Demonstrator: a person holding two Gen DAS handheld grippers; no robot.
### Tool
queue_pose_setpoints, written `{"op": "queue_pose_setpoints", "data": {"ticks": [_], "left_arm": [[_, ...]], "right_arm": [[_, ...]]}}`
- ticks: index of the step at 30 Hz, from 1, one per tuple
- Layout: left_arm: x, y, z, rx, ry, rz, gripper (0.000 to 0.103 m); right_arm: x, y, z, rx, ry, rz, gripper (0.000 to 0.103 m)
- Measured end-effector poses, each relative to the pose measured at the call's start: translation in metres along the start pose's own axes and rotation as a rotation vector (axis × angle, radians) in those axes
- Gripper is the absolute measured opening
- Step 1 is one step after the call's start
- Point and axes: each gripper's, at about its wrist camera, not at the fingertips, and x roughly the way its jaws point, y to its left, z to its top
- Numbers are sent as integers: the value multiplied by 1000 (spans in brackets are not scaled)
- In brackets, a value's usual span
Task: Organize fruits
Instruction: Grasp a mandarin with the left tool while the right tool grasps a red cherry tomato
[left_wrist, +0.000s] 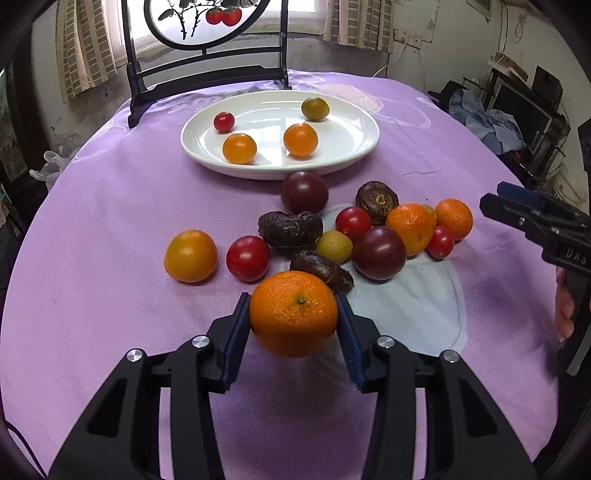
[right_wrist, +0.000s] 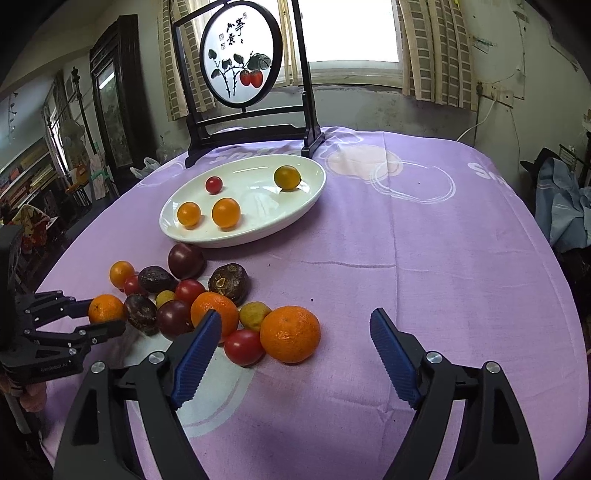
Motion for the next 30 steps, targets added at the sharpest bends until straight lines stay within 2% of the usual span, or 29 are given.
{"op": "queue_pose_setpoints", "data": {"ticks": [4,12,14,16,17,18,19,21,24,26,30], "left_arm": [[-8,5,6,-17,-27,2,44],[-6,7,15,-46,-29,-24,44],[-4,6,16,-45,-29,-38,44],[-3,5,16,-38,-33,-45,44],[-2,6,15,-39,-33,-48,44],[-1,7,15,-43,-31,-53,44],[0,8,15,-46,-30,-56,44],[1,9,15,-52,-25,-61,44],[2,10,15,-55,-23,-68,44],[2,10,15,-53,-23,-74,44],[2,10,14,-53,-24,-74,44]], "right_arm": [[1,3,-6,-32,26,5,83],[8,25,-19,-147,106,26,82],[10,26,-22,-151,128,38,78],[12,28,-25,-154,146,59,64],[14,30,-27,-158,160,71,60],[17,32,-28,-163,172,75,51],[22,36,-29,-170,190,70,47],[32,41,-32,-173,220,56,47],[39,48,-30,-176,217,21,47],[42,51,-27,-167,205,0,38],[48,52,-22,-147,189,-26,30]]}}
